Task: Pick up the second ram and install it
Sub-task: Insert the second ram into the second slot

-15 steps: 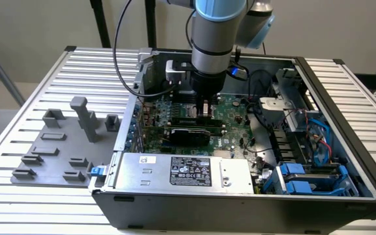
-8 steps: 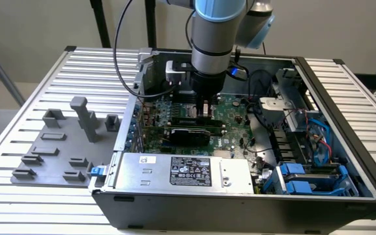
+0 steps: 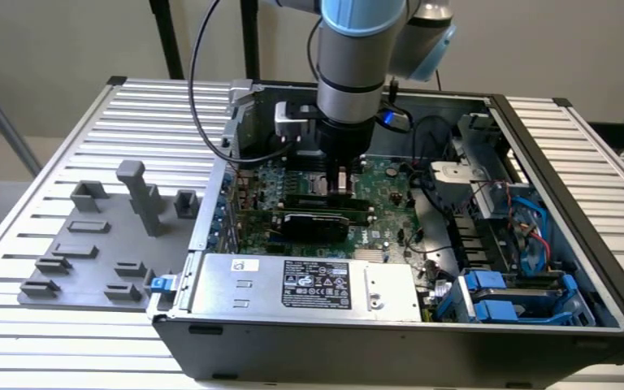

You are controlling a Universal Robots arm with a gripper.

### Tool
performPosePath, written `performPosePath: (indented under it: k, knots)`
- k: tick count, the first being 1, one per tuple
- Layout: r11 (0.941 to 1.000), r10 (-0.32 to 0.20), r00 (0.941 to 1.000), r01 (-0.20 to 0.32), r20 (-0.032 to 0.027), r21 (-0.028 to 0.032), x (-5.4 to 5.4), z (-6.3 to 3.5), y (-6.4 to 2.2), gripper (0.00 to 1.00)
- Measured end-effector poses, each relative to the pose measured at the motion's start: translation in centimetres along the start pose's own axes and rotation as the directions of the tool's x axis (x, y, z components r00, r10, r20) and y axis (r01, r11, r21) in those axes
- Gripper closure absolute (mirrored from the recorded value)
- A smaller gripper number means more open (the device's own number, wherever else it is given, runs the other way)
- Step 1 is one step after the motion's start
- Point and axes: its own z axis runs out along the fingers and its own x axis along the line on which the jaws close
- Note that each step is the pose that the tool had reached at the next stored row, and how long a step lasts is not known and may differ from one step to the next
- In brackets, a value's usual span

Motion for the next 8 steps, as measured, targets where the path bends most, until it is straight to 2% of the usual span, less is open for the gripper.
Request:
performPosePath:
  k: [5, 8]
  knots:
    - [0.9999, -0.005, 1.0, 0.005, -0.001, 0.015, 0.0, 0.02, 0.16, 0.86]
    - [0.9998, -0.007, 1.0, 0.007, -0.0013, 0.0199, -0.01, 0.05, 0.33, 0.86]
